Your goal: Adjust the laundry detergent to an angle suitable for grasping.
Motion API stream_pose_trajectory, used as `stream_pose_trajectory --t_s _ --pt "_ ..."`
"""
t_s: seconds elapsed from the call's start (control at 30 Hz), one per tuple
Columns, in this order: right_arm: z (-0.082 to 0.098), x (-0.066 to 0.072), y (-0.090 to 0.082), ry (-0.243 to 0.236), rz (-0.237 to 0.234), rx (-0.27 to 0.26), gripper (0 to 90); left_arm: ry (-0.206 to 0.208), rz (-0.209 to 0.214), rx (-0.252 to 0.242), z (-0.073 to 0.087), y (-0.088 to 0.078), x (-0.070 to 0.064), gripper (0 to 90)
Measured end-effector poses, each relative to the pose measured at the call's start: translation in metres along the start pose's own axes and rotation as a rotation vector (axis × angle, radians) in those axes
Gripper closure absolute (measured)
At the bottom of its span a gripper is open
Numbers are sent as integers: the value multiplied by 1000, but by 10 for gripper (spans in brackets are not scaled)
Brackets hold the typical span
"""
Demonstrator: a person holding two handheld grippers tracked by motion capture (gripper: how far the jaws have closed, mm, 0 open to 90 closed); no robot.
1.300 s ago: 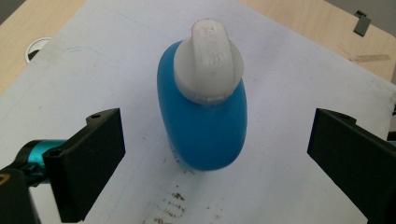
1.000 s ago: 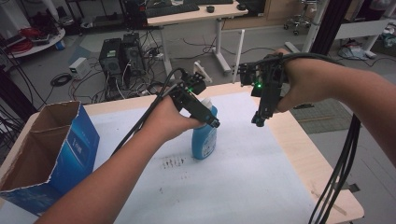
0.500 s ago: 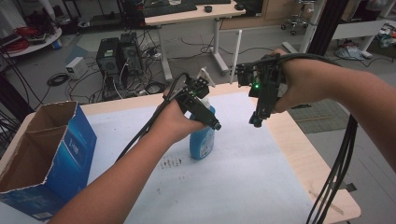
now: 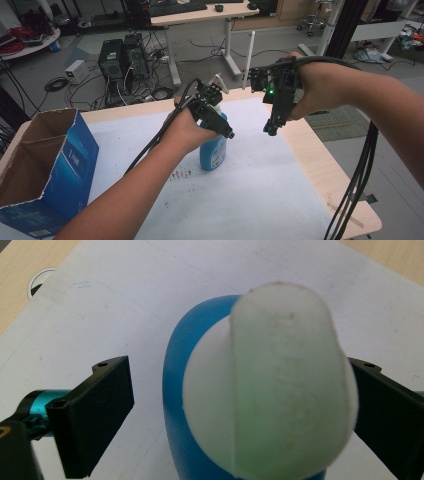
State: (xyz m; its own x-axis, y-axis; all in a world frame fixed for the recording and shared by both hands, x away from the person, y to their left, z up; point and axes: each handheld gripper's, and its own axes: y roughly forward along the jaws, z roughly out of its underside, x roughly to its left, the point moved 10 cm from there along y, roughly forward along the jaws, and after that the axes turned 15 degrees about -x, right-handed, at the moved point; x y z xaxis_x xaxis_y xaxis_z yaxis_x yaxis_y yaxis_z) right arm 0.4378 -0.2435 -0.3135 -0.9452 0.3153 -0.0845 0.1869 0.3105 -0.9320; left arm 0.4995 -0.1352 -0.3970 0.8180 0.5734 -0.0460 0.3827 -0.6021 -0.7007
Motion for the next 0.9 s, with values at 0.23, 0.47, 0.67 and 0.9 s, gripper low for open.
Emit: stream_pose_trajectory --t_s 0.23,0.47,0.67,0.9 --pt "0 0 -1 4 2 2 136 -3 -8 14 2 6 -1 41" --pt "1 0 0 5 2 3 136 -6 -18 22 3 7 0 92" --pt "2 -1 0 3 3 2 136 -16 -26 28 4 7 2 143" --pt "1 -2 1 1 3 2 136 -15 -27 31 4 7 1 143"
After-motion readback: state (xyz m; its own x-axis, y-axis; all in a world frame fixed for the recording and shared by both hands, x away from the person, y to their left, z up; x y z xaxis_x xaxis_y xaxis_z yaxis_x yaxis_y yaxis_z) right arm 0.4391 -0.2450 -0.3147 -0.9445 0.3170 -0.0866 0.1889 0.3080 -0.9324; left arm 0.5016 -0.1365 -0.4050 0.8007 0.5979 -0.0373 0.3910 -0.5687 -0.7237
